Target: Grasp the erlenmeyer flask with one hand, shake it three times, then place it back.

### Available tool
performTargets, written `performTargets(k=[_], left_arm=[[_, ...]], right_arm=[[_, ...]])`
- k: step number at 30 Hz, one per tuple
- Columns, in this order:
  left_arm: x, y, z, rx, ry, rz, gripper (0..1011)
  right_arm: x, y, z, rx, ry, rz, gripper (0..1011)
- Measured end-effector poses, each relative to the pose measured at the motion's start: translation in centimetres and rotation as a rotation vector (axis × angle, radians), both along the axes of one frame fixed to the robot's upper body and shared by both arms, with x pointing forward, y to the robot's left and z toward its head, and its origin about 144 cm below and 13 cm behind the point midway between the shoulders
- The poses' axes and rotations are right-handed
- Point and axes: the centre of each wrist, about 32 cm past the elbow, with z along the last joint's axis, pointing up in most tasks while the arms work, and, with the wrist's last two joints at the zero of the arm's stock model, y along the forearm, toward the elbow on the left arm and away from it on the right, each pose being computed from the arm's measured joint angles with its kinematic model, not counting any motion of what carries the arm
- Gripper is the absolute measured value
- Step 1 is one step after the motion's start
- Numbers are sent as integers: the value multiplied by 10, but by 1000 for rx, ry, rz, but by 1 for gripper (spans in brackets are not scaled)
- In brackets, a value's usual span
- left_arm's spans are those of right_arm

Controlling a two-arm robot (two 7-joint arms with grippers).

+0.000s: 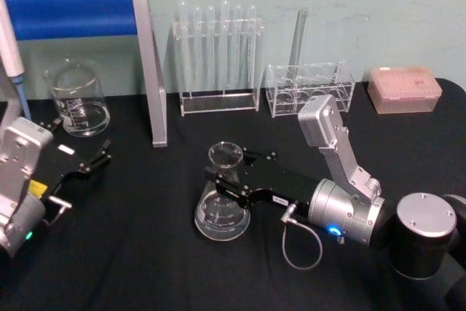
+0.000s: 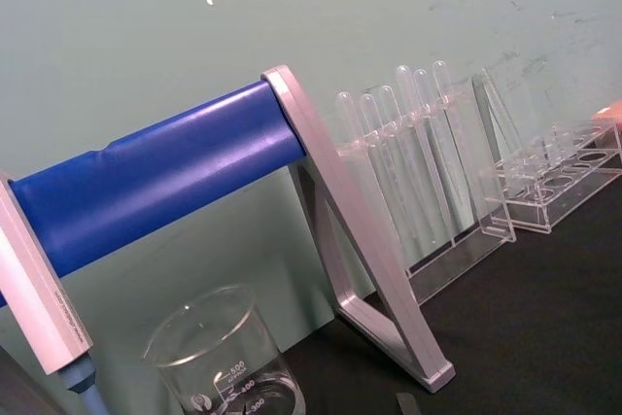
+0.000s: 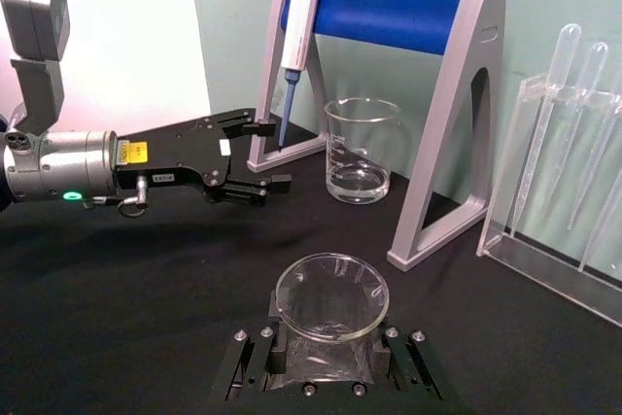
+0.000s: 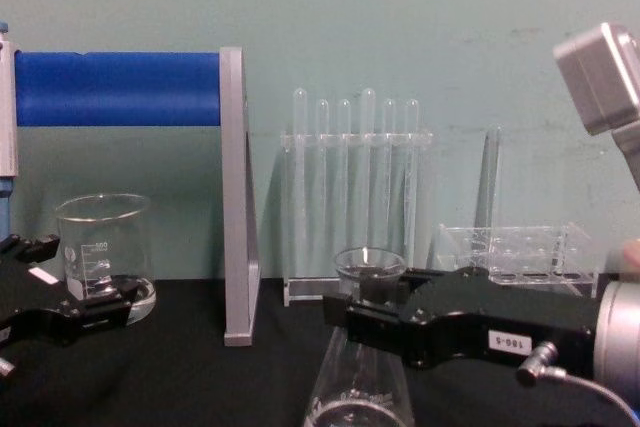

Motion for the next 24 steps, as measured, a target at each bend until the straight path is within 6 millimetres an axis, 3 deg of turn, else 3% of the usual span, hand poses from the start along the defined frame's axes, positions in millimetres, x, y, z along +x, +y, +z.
performTargets(k=[24], left_arm=[[0, 0, 0, 0, 0, 0, 1001]], right_arm=[[-3, 1, -6, -18, 23, -9, 456]])
